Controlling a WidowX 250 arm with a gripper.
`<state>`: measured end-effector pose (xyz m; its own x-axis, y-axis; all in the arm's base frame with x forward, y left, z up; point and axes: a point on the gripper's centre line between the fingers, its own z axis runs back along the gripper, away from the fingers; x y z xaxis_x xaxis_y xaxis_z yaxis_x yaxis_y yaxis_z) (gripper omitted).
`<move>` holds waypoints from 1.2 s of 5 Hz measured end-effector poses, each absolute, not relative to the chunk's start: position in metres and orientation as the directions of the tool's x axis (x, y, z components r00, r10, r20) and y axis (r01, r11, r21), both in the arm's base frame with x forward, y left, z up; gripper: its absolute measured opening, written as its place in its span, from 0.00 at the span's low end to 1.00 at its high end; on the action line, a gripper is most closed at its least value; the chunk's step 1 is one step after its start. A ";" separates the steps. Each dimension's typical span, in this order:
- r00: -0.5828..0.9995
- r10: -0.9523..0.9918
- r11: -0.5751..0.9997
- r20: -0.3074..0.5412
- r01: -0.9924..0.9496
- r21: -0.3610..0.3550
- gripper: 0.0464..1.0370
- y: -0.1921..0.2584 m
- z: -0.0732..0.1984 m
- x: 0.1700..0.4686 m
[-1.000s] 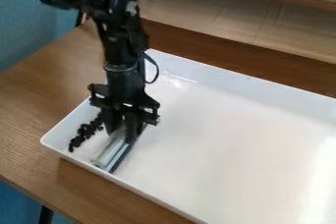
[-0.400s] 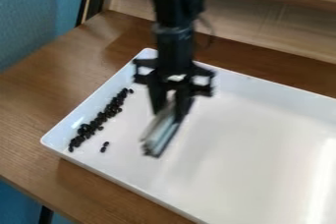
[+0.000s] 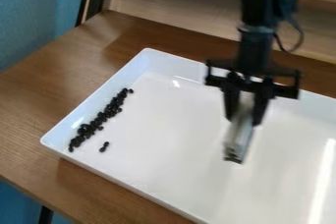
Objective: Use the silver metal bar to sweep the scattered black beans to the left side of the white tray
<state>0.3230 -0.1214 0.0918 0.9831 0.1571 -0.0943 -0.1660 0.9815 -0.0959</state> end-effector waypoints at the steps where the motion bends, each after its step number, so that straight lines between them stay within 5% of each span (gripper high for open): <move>1: 0.986 0.139 0.987 -0.088 -0.145 -0.064 0.33 -0.155 0.073 0.326; 4: 0.985 0.171 0.983 -0.034 -0.172 -0.060 0.40 -0.182 0.045 0.331; 5: 0.989 0.147 0.987 -0.030 -0.148 -0.065 0.73 -0.183 0.045 0.331; 6: 0.986 0.152 0.984 -0.071 -0.158 -0.083 0.95 -0.175 0.046 0.331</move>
